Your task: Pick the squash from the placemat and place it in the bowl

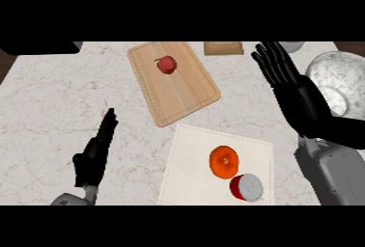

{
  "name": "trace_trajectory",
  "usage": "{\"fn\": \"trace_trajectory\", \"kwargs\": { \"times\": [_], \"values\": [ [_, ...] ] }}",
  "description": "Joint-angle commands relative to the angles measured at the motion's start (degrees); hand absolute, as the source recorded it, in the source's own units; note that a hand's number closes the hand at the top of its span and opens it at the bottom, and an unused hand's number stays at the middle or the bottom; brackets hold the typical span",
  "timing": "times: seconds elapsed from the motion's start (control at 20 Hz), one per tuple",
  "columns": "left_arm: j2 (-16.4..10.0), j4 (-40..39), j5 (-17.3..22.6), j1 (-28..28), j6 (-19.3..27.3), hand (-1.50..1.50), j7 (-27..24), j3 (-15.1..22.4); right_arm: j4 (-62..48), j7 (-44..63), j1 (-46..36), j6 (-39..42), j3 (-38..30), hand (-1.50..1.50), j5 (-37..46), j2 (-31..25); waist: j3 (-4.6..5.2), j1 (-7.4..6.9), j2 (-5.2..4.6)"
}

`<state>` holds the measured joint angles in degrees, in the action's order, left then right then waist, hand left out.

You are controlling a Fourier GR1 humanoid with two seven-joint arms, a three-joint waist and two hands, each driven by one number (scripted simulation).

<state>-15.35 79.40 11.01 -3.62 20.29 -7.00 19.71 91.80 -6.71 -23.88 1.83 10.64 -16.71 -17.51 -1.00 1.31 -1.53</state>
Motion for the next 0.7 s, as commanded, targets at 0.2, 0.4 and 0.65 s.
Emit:
{"fn": "trace_trajectory", "kwargs": {
  "times": [0.2, 0.4, 0.65],
  "values": [
    [-5.2, 7.1, 0.3, -5.7, -10.1, 0.00, 3.7, 1.9, 2.7, 4.4, 12.3, -10.2, 1.7, 1.50, 7.8, 1.6, 1.02, -0.18, 1.88],
    [-4.8, 8.5, 2.1, -6.9, -12.5, 0.00, 6.3, 2.8, -1.2, 7.1, 19.4, -19.3, 8.7, 1.50, 24.4, 0.2, 1.05, -0.17, 1.83],
    [-3.4, 13.0, 1.3, -5.0, -13.9, 0.00, 9.8, 3.3, -4.5, 2.0, 18.3, -19.7, 10.3, -1.50, 29.1, 2.6, 1.00, -1.43, 1.60]
  ]
}}
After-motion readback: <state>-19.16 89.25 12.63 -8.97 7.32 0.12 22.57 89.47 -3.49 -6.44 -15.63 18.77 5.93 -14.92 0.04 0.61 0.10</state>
